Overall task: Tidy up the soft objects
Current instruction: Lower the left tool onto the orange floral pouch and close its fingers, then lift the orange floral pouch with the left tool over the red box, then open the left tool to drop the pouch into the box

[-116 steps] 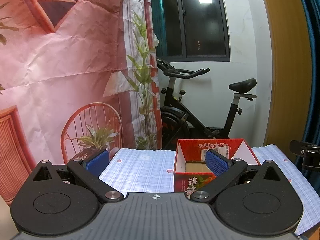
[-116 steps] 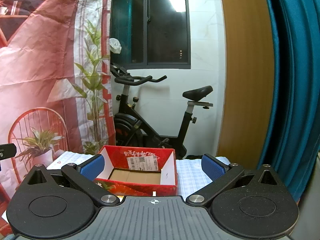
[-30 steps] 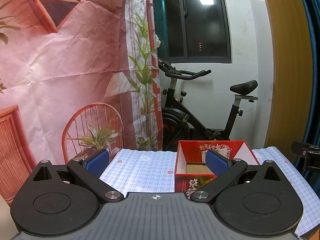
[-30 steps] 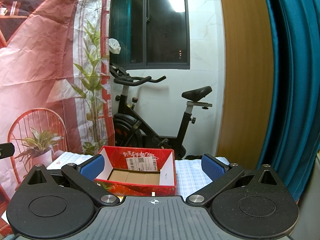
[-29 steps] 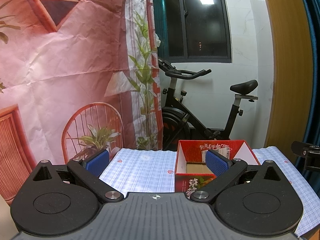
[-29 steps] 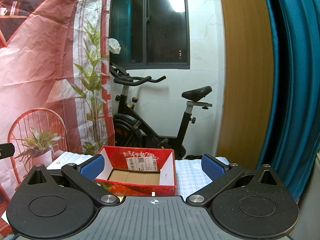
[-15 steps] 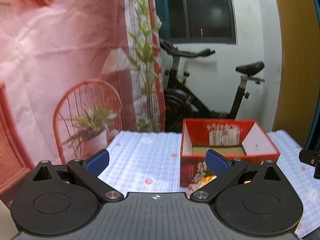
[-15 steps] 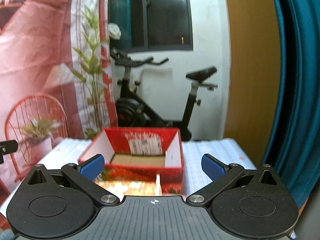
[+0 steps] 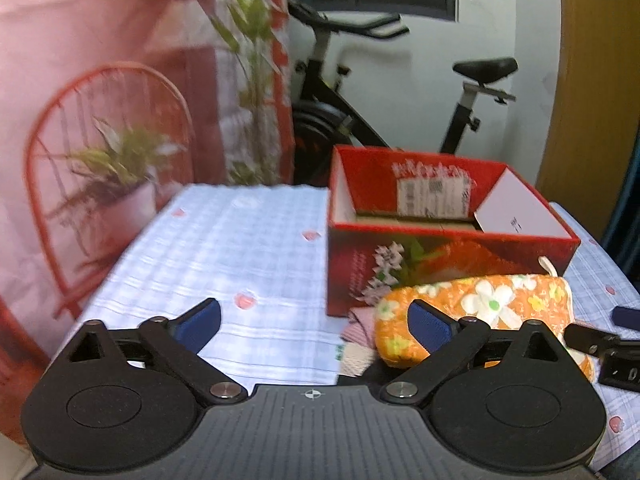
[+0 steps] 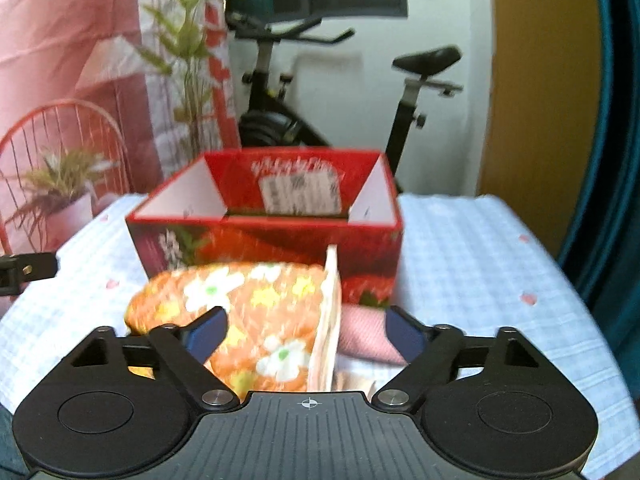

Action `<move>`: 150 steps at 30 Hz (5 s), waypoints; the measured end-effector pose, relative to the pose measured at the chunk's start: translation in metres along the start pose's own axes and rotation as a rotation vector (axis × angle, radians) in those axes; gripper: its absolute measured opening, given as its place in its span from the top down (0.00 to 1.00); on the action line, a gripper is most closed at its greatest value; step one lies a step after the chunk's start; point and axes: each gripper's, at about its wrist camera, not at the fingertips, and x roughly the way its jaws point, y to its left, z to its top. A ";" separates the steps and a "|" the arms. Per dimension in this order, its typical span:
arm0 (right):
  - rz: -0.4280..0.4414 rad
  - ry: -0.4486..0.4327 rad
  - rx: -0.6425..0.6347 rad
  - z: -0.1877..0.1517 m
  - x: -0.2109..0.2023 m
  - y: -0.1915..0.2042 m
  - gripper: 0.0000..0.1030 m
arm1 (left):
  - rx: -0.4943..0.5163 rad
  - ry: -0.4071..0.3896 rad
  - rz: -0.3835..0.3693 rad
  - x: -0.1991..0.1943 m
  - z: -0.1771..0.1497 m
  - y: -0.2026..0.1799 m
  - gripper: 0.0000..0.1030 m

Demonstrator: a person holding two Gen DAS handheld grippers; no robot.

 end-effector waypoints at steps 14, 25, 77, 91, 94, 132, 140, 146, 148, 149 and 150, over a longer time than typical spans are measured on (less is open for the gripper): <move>0.074 0.115 -0.005 -0.014 0.051 -0.003 0.43 | -0.161 0.184 -0.212 0.087 -0.025 0.001 0.21; 0.119 0.125 0.012 -0.011 0.061 -0.007 0.46 | -0.213 0.220 -0.281 0.101 -0.024 -0.002 0.30; 0.194 0.106 0.028 0.018 0.056 -0.016 0.84 | -0.270 0.189 -0.395 0.093 -0.006 0.004 0.81; 0.260 -0.030 -0.006 0.060 0.023 -0.013 0.87 | -0.189 -0.016 -0.369 0.046 0.047 0.001 0.82; 0.267 -0.053 -0.014 0.075 0.022 -0.013 0.87 | -0.181 -0.035 -0.373 0.048 0.062 0.001 0.82; 0.157 0.078 -0.050 0.125 0.184 -0.024 0.87 | -0.011 0.133 -0.325 0.191 0.106 -0.045 0.82; 0.136 0.230 0.033 0.113 0.205 -0.028 0.86 | 0.046 0.207 -0.343 0.193 0.096 -0.053 0.81; 0.089 0.237 0.032 0.115 0.199 -0.029 0.74 | 0.063 0.195 -0.336 0.183 0.099 -0.046 0.55; 0.080 0.222 0.035 0.116 0.192 -0.031 0.73 | 0.062 0.179 -0.346 0.176 0.102 -0.045 0.50; 0.079 0.214 0.036 0.117 0.189 -0.032 0.72 | 0.063 0.173 -0.348 0.172 0.103 -0.044 0.47; 0.079 0.207 0.035 0.118 0.185 -0.033 0.70 | 0.065 0.167 -0.347 0.167 0.104 -0.043 0.44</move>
